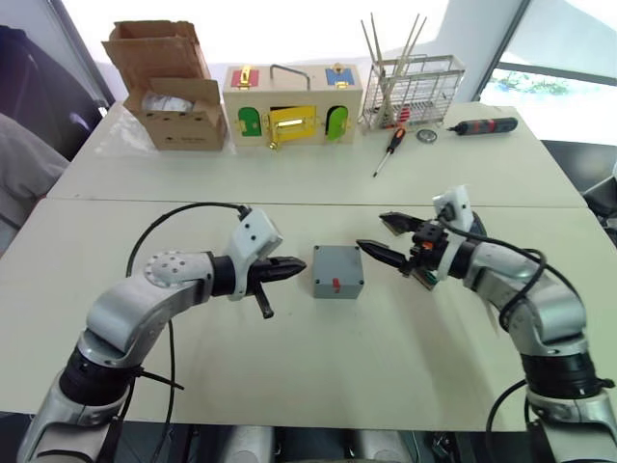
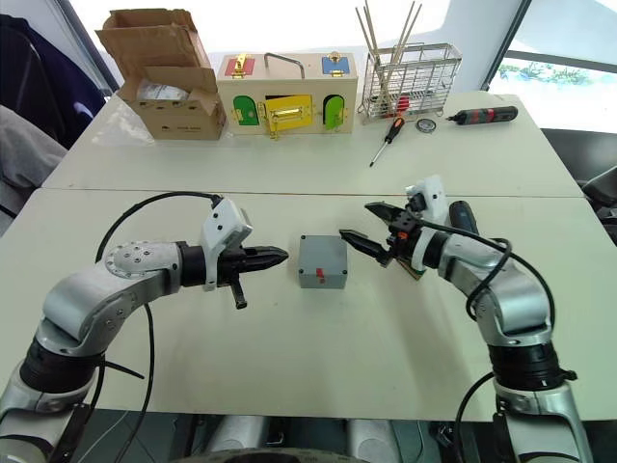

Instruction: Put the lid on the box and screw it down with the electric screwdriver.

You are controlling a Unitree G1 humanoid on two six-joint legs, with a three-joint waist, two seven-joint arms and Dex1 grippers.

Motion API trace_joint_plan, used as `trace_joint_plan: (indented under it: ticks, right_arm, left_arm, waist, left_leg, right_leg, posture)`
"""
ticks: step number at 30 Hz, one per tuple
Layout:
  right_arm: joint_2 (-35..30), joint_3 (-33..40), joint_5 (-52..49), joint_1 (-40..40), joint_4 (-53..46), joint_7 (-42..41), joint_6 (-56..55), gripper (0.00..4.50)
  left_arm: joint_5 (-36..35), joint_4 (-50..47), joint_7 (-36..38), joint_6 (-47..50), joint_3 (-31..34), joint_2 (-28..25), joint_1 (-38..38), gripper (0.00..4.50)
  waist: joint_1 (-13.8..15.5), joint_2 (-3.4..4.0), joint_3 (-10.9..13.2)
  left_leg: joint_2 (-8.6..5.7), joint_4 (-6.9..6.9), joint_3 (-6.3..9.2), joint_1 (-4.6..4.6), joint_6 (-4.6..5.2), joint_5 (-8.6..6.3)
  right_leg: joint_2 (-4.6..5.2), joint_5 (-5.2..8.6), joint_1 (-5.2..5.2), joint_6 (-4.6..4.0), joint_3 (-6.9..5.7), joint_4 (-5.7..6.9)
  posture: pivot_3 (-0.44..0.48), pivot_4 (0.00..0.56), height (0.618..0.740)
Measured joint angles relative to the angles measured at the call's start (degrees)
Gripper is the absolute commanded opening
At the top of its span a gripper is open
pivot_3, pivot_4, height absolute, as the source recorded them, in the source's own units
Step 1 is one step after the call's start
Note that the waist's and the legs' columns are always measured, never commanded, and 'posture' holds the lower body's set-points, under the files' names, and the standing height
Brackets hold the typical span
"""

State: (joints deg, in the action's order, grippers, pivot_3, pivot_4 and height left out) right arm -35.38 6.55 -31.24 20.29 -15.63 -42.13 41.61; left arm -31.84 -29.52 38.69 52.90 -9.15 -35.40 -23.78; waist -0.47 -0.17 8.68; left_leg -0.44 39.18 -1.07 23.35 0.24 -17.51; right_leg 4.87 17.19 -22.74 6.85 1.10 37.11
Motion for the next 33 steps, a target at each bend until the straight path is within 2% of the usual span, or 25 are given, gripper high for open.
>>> trace_joint_plan:
  ticks: [2,4,5,6,9,12,16,19,23,26,33]
  right_arm:
    - [-2.3,3.9,-3.1,1.3,0.3,1.4,5.6,4.12]
    - [-7.7,6.1,-4.1,4.8,3.3,2.1,11.1,4.12]
    - [-10.4,7.8,-3.8,6.8,5.4,2.4,12.3,4.12]
    - [-12.9,8.3,-3.0,8.7,7.5,2.4,12.3,4.32]
    - [-20.6,7.4,0.5,12.2,12.9,0.8,11.6,4.32]
    - [-25.8,4.0,0.2,12.4,13.8,-3.1,17.1,4.32]
    - [-26.8,-0.6,0.3,16.8,18.4,-4.1,24.5,4.32]
    - [-33.2,-10.0,1.9,20.6,22.4,-7.4,33.0,4.32]
    - [-33.3,-21.7,8.7,26.2,30.3,-11.3,31.4,4.32]
    - [-32.5,-27.1,13.1,29.1,37.3,-14.4,29.2,4.32]
    - [-28.7,-32.0,16.7,32.6,46.9,-21.5,29.5,4.32]
  left_arm:
    - [-0.2,0.1,0.1,-0.1,-0.5,1.1,-0.4,0.00]
    - [-1.4,0.1,0.4,0.1,-0.5,2.5,-1.7,0.00]
    - [-2.1,-0.2,0.7,0.1,-0.5,3.0,-2.6,0.00]
    - [-2.7,-0.5,1.0,0.2,-0.6,3.1,-3.3,0.00]
    - [-3.5,-2.3,1.4,0.3,-1.3,3.6,-4.7,0.00]
    - [-3.9,-2.9,1.3,0.3,-2.0,4.6,-4.9,0.00]
    - [-3.9,-3.4,0.7,0.3,-3.3,6.1,-4.7,0.00]
    - [-3.8,-4.7,-0.4,0.3,-3.9,7.4,-3.5,0.00]
    - [-3.6,-5.0,-2.0,0.1,-5.6,9.5,-1.9,0.00]
    - [-3.0,-5.0,-3.1,0.0,-6.1,10.2,-1.4,0.00]
    - [-2.4,-5.2,-5.4,-0.6,-7.2,12.1,0.6,0.00]
  waist:
    - [0.0,0.01,0.0]
    - [0.1,0.01,0.0]
    - [0.1,0.01,0.0]
    - [0.0,0.01,0.0]
    - [-0.2,0.01,0.0]
    - [-0.3,0.01,0.0]
    - [-0.3,0.04,0.0]
    - [0.3,0.09,0.0]
    - [-0.1,0.09,0.0]
    - [-0.1,0.09,0.0]
    - [0.1,0.10,0.0]
  left_leg:
    - [-0.04,0.00,-0.01,0.00,0.13,-0.07]
    - [-0.06,0.02,-0.04,0.02,0.15,-0.08]
    - [-0.06,0.01,-0.03,0.01,0.16,-0.09]
    - [-0.05,0.00,-0.04,0.01,0.17,-0.09]
    - [-0.01,-0.07,-0.07,0.01,0.16,-0.09]
    - [0.03,-0.04,-0.11,0.00,0.18,-0.10]
    - [0.02,-0.01,-0.20,-0.03,0.21,-0.11]
    - [0.01,-0.02,-0.12,0.05,0.29,-0.16]
    - [-0.08,0.05,-0.33,0.04,0.30,-0.16]
    - [-0.07,0.04,-0.32,0.03,0.29,-0.16]
    - [-0.05,0.03,-0.31,0.03,0.00,0.01]
  right_leg:
    - [0.07,0.00,0.00,0.00,0.00,0.01]
    - [0.12,0.00,-0.01,0.00,0.00,0.00]
    - [0.11,0.00,0.00,0.00,-0.02,-0.01]
    - [0.10,0.00,-0.01,0.00,-0.01,-0.02]
    - [0.05,0.00,-0.04,-0.01,-0.01,-0.04]
    - [0.04,0.00,-0.04,0.00,0.04,-0.04]
    - [0.04,0.00,-0.04,0.00,0.15,-0.01]
    - [0.12,0.01,-0.09,-0.01,0.15,-0.07]
    - [0.16,0.00,-0.09,-0.01,0.20,-0.14]
    - [0.13,0.00,-0.10,-0.01,0.20,-0.11]
    - [0.13,0.00,-0.09,-0.01,0.19,-0.10]
  posture:
    - [0.000,0.150,0.740]
    - [0.000,0.150,0.740]
    - [0.000,0.150,0.740]
    - [0.000,0.150,0.740]
    - [0.000,0.150,0.740]
    - [0.000,0.150,0.740]
    - [0.000,0.150,0.740]
    - [0.000,0.150,0.740]
    - [0.000,0.150,0.740]
    - [0.000,0.150,0.740]
    - [0.000,0.150,0.740]
